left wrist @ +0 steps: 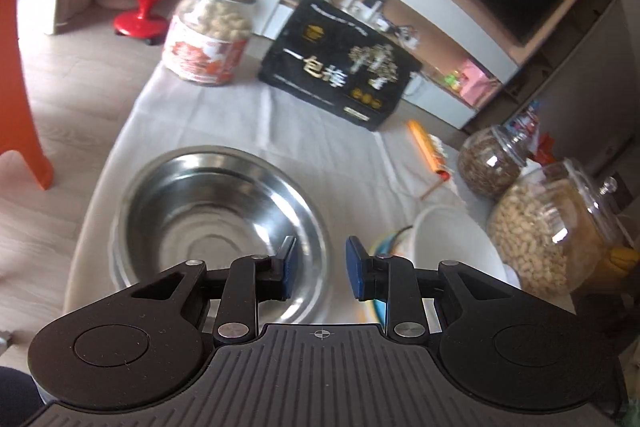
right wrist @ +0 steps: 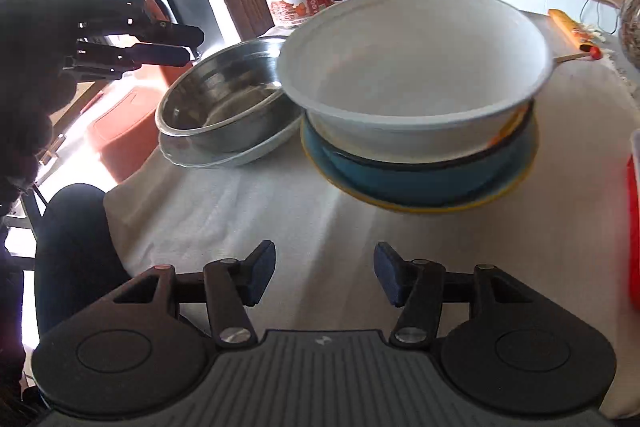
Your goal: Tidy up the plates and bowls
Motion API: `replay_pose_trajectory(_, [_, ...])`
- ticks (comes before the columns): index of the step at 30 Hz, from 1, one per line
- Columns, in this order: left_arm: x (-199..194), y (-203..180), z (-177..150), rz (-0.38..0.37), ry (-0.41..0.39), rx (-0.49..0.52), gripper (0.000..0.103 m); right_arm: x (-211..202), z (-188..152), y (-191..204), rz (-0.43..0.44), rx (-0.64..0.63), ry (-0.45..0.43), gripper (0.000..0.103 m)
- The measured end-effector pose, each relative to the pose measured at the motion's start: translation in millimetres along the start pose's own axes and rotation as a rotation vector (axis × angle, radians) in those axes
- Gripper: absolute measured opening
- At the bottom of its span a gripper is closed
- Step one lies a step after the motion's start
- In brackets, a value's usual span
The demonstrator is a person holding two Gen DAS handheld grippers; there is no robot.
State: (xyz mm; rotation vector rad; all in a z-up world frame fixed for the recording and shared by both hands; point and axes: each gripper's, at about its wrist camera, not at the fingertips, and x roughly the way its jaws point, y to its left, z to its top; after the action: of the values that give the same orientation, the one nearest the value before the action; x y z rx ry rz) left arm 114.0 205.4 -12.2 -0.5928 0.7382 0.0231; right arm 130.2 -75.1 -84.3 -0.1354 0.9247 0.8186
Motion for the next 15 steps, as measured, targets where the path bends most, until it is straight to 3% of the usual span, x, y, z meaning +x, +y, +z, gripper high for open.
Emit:
replay_pose_trajectory(2, [12.3,-25.4,-1.1,-0.045,0.045,0.047,0.029,-15.3,-2.6,-16.1,-0.076,0.026,-0.038,0.055])
replay_pose_trajectory(5, [23.2,-49.4,-5.2,-0.044,0.075,0.101,0.029,-37.5,-2.4,-45.0,-0.15,0.109,-0.112,0.055])
replay_pose_trajectory(11, [44.1,-55.3,-14.0,0.053,0.134,0.109,0.03,-67.4,7.2,-89.0,-0.207,0.259,-0.267,0.055])
replay_pose_trajectory(15, [52.2,-44.0,-17.2,0.079,0.169,0.048,0.043,-72.7,18.2,-113.3,-0.163,0.395,-0.348,0.055])
